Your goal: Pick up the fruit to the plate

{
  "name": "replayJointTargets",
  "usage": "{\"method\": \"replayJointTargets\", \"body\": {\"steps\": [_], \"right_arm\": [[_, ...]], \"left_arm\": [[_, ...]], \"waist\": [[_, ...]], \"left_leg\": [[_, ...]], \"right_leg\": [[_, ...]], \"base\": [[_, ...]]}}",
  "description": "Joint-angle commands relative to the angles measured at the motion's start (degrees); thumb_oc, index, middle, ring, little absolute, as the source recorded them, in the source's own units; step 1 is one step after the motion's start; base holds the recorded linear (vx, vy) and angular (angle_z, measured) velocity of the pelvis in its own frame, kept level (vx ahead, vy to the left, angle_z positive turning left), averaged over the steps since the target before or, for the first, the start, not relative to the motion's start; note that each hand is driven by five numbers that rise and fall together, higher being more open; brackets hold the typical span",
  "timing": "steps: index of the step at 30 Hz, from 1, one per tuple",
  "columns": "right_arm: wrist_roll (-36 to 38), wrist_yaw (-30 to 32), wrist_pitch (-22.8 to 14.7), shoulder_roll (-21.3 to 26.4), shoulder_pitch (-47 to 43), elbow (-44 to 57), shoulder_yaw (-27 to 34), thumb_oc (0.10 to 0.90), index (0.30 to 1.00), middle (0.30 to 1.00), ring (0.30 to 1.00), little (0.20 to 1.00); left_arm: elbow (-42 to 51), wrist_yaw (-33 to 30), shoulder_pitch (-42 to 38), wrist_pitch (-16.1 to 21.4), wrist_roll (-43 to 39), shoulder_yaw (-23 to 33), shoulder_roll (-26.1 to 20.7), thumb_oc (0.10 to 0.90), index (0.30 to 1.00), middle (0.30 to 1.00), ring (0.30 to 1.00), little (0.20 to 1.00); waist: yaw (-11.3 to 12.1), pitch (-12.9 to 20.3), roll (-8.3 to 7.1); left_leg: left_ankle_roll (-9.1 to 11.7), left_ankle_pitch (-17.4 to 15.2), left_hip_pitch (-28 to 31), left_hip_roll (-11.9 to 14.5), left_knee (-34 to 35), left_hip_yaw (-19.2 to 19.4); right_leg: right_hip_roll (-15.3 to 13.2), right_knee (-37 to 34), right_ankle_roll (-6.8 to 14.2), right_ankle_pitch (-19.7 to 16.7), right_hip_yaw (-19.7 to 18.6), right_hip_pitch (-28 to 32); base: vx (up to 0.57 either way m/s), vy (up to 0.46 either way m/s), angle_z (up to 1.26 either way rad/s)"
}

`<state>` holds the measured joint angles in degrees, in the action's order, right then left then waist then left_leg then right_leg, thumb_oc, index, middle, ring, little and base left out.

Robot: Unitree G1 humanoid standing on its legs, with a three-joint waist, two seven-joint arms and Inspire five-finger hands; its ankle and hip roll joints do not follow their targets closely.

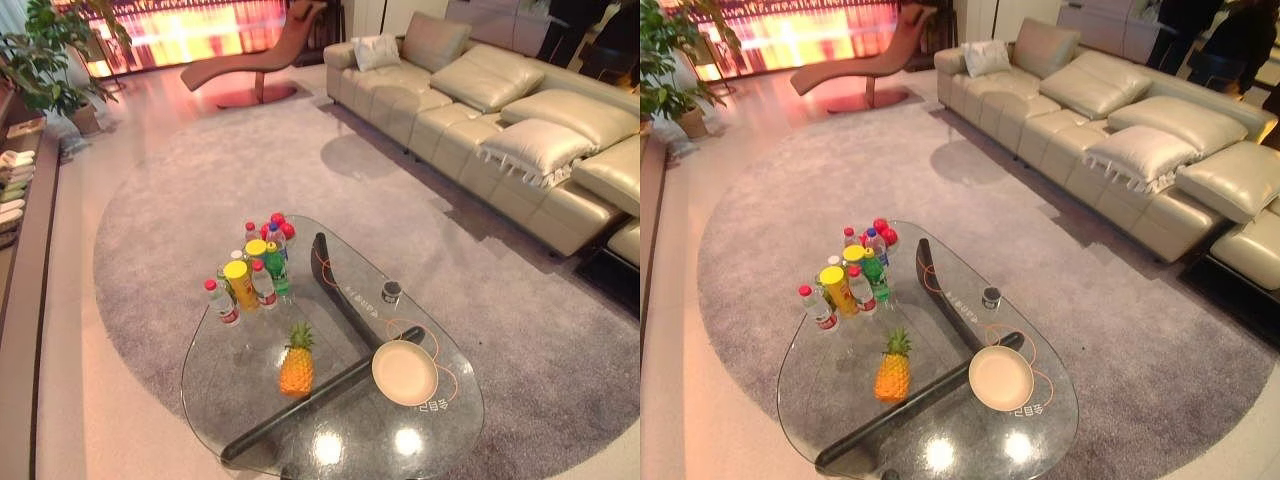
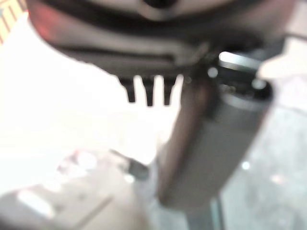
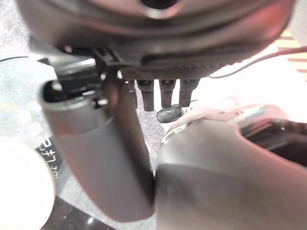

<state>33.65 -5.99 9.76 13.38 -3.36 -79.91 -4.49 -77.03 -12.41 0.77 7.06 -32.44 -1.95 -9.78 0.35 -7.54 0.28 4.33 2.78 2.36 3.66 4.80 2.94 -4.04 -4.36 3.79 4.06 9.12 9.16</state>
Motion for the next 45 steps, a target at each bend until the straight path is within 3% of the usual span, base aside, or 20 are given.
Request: {"method": "replayJointTargets", "body": {"steps": [1,6,11,13,14,16,20,30,31,34,38,45], "right_arm": [[-1.9,2.3,1.1,0.7,-3.1,-1.7,-3.0,0.800,0.900,0.900,0.900,0.900],[-1.4,3.2,0.2,2.0,-5.8,1.3,-5.4,0.800,0.900,0.900,0.900,0.900],[-0.4,4.5,-1.2,2.2,-6.4,3.9,-7.0,0.800,0.900,0.900,0.900,0.900],[0.2,5.3,-1.7,2.3,-6.7,5.9,-7.9,0.800,0.900,0.900,0.900,0.900],[0.2,5.3,-1.7,2.3,-6.6,6.0,-7.9,0.800,0.900,0.900,0.900,0.900],[1.3,5.4,-1.7,2.7,-6.5,7.4,-8.5,0.800,0.900,0.900,0.900,0.900],[3.9,5.8,-1.8,3.2,-5.9,9.7,-8.9,0.800,0.900,0.900,0.900,0.900],[7.2,8.4,-1.9,3.8,-5.5,15.1,-10.3,0.800,0.900,0.900,0.900,0.900],[8.2,9.6,-1.2,4.1,-5.3,17.4,-10.6,0.800,0.900,0.900,0.900,0.900],[9.2,11.0,-0.4,4.9,-5.0,20.1,-10.7,0.800,0.900,0.900,0.900,0.900],[9.3,12.0,-0.7,5.4,-3.8,23.1,-10.8,0.800,0.900,0.900,0.900,0.900],[10.2,12.8,-0.7,6.1,-3.4,25.2,-10.9,0.800,0.900,0.900,0.900,0.900]], "left_arm": [[1.0,-3.7,-8.0,7.5,0.5,-2.5,-0.6,0.800,0.900,0.900,0.900,0.900],[8.7,-10.5,-11.2,13.1,1.5,-7.5,-1.0,0.800,0.900,0.900,0.900,0.900],[14.4,-15.3,-12.0,15.9,3.4,-8.6,-1.6,0.800,0.900,0.900,0.900,0.900],[18.5,-20.9,-12.3,18.3,7.7,-9.2,-2.4,0.800,0.900,0.900,0.900,0.900],[18.9,-21.4,-12.3,18.3,8.2,-9.3,-2.5,0.800,0.900,0.900,0.900,0.900],[23.8,-28.5,-12.6,18.9,15.0,-10.4,-4.0,0.800,0.900,0.900,0.900,0.900],[32.8,-32.5,-12.7,17.7,18.9,-11.1,-6.8,0.800,0.900,0.900,0.900,0.900],[48.4,-27.0,-14.7,15.5,14.6,-12.2,-11.2,0.800,0.900,0.900,0.900,0.900],[54.6,-23.8,-15.0,13.1,13.6,-12.8,-12.4,0.800,0.900,0.900,0.900,0.900],[61.1,-20.4,-15.5,10.1,14.0,-13.8,-13.9,0.800,0.900,0.900,0.900,0.900],[66.6,-16.3,-16.6,6.8,13.2,-13.4,-15.7,0.800,0.900,0.900,0.900,0.900],[69.8,-14.7,-18.2,3.9,13.2,-14.0,-17.3,0.800,0.900,0.900,0.900,0.900]], "waist": [[1.4,-4.8,-0.81],[0.9,-10.0,0.26],[1.1,-12.5,0.18],[1.2,-14.4,-0.11],[1.2,-14.4,-0.12],[1.6,-15.6,-0.40],[2.3,-17.5,-0.94],[2.7,-21.3,-1.54],[2.6,-22.3,-1.68],[2.3,-22.3,-1.71],[1.4,-22.3,-1.69],[0.6,-22.3,-1.56]], "left_leg": [[-1.3,-2.1,-1.3,-2.3,-3.2,-2.0],[-1.8,-1.2,-5.3,-3.2,-4.2,-2.9],[-2.0,-1.2,-8.1,-3.9,-6.2,-3.0],[-1.9,-1.4,-10.5,-4.3,-8.8,-3.0],[-1.9,-1.5,-10.6,-4.3,-8.9,-3.0],[-1.9,-1.7,-12.2,-4.6,-10.6,-3.1],[-2.0,-2.0,-13.5,-4.9,-12.2,-3.4],[-2.1,-2.3,-16.9,-4.8,-15.4,-3.0],[-2.0,-2.2,-18.3,-4.7,-16.3,-2.6],[-2.0,-2.3,-21.1,-4.7,-17.7,-2.3],[-2.3,-2.5,-24.2,-4.7,-19.5,-1.8],[-2.6,-2.7,-27.1,-4.8,-20.8,-1.2]], "right_leg": [[-1.7,3.8,0.8,-5.7,-0.7,-7.8],[-1.2,6.4,0.1,-5.3,-1.4,-12.3],[-1.1,8.7,-0.2,-4.7,-1.0,-15.0],[-1.0,10.8,-0.6,-4.3,-0.7,-16.9],[-1.0,10.9,-0.6,-4.3,-0.7,-17.0],[-1.1,11.8,-0.8,-4.2,-0.3,-18.0],[-1.1,12.7,-1.1,-3.9,0.2,-18.6],[-1.0,14.5,-1.3,-4.1,0.9,-21.4],[-1.0,14.6,-1.4,-4.3,1.0,-22.5],[-1.1,15.0,-1.4,-4.9,1.0,-25.0],[-1.3,15.6,-1.3,-5.4,0.5,-28.0],[-1.7,16.1,-1.1,-6.2,-0.2,-31.3]], "base": [[-0.23,0.048,0.01],[-0.19,0.037,0.03],[-0.11,0.001,0.00],[-0.11,0.002,0.04],[-0.08,0.001,0.06],[-0.06,-0.011,0.03],[-0.04,-0.039,0.03],[-0.03,-0.026,0.03],[-0.04,-0.024,0.01],[-0.01,-0.007,0.00],[0.00,0.005,-0.02],[0.00,0.000,0.00]]}}
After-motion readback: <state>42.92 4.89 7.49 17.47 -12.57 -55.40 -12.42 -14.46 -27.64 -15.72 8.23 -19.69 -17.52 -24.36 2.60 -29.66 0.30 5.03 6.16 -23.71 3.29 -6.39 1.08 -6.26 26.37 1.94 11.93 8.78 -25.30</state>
